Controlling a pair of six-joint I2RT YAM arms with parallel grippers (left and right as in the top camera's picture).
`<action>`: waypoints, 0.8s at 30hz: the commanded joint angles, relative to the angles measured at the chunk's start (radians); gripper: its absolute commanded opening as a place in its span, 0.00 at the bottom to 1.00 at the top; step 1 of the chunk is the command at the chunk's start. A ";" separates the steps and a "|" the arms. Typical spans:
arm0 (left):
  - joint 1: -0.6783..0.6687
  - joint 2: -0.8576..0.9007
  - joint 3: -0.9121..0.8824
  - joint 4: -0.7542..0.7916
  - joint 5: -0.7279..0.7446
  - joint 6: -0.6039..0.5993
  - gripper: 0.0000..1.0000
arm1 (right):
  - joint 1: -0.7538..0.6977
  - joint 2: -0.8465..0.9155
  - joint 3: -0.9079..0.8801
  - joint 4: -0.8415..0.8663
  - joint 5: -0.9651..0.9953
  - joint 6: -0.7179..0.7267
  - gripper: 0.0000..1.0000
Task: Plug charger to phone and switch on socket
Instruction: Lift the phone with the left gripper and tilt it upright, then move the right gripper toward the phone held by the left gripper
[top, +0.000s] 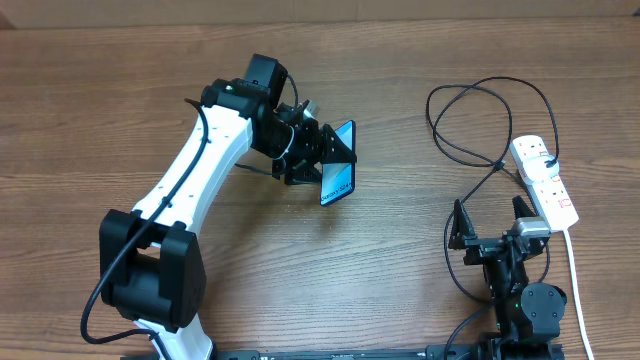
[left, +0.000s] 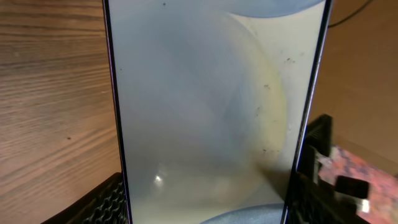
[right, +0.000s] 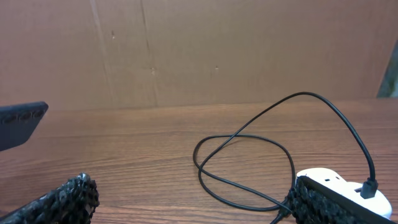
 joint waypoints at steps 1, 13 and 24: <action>0.027 0.005 0.031 0.001 0.132 -0.017 0.32 | 0.005 -0.004 -0.010 0.005 0.005 -0.002 1.00; 0.055 0.005 0.031 0.011 0.139 -0.035 0.30 | 0.005 -0.004 -0.010 0.010 -0.043 0.008 1.00; 0.061 0.005 0.031 0.095 0.134 -0.140 0.28 | 0.005 -0.004 -0.010 0.027 -0.740 0.885 1.00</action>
